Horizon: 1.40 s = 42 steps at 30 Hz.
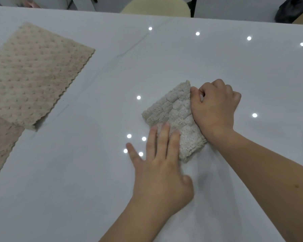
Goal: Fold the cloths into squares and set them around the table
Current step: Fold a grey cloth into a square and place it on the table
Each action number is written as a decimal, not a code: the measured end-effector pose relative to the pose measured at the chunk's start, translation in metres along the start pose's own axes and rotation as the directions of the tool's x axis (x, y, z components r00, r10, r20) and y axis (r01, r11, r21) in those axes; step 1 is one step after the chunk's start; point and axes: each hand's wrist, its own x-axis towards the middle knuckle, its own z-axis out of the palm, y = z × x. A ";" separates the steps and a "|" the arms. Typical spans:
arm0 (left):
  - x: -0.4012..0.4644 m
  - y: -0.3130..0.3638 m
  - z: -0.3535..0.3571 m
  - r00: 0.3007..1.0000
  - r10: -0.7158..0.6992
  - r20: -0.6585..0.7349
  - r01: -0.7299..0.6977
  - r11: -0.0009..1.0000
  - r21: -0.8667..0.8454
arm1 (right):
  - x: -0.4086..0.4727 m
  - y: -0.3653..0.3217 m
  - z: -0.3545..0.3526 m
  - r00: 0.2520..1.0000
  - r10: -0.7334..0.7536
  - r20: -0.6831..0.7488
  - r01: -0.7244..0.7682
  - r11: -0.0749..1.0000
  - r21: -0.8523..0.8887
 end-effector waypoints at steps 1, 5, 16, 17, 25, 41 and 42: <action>-0.007 -0.006 -0.002 0.999 0.011 0.031 -0.011 1.000 0.011 | 0.000 0.000 0.000 1.000 0.001 0.001 -0.001 1.000 -0.002; 0.005 -0.012 -0.025 0.997 -0.070 0.026 0.074 0.975 -0.211 | 0.000 0.000 -0.001 1.000 -0.002 0.013 0.002 1.000 -0.019; 0.030 -0.027 -0.022 0.991 0.115 -0.072 -0.115 0.993 -0.001 | -0.003 -0.003 -0.004 0.999 0.039 0.005 -0.040 0.999 0.031; 0.033 -0.027 -0.028 0.993 0.095 -0.067 -0.100 0.992 -0.075 | -0.002 -0.005 -0.004 0.999 0.046 -0.001 -0.046 0.999 0.026; 0.085 -0.019 -0.059 0.904 -0.237 -0.355 0.155 0.957 -0.244 | -0.003 -0.007 -0.006 0.999 -0.001 0.035 0.005 0.996 -0.088; 0.093 -0.012 -0.010 0.713 -0.147 -0.686 0.033 0.984 -0.176 | -0.001 -0.004 -0.009 0.992 -0.072 0.100 0.074 0.997 -0.017; 0.093 -0.012 -0.009 0.710 -0.160 -0.686 0.038 0.981 -0.189 | 0.000 -0.004 -0.010 0.993 -0.076 0.090 0.076 0.997 -0.002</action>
